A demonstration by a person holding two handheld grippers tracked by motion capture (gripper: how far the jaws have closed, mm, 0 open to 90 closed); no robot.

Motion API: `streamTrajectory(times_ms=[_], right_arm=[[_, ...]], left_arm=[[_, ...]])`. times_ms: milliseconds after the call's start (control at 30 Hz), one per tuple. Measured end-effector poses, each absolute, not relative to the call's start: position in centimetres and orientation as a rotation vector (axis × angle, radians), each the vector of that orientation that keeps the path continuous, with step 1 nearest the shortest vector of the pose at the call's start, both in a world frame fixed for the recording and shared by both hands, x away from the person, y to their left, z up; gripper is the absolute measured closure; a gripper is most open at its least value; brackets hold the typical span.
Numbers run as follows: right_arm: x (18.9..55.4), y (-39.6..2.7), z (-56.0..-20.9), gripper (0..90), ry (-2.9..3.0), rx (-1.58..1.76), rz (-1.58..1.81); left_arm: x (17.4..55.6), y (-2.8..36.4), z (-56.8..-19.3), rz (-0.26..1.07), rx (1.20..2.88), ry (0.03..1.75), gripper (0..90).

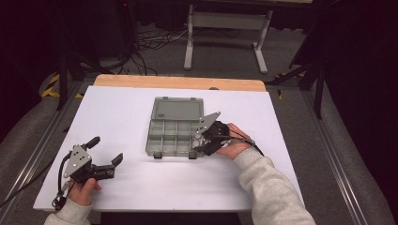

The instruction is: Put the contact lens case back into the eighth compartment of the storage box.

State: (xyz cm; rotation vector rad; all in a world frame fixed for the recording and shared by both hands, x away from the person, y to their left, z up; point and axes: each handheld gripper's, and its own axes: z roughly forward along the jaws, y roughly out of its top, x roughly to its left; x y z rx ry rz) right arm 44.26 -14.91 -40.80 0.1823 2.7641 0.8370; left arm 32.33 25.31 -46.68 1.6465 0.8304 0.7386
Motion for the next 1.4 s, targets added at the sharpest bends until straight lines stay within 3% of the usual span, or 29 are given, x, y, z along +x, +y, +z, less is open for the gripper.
streamTrajectory(times_ms=[967,1400], right_arm=[[44.4,-14.9,-40.7,21.2,2.761,0.195,0.868],[43.6,-14.7,-39.0,11.8,2.725,0.221,0.963]], left_arm=[[32.3,25.3,-46.7,0.738,1.647,0.83,1.2],[32.3,25.3,-46.7,0.738,1.645,0.833,1.2]])
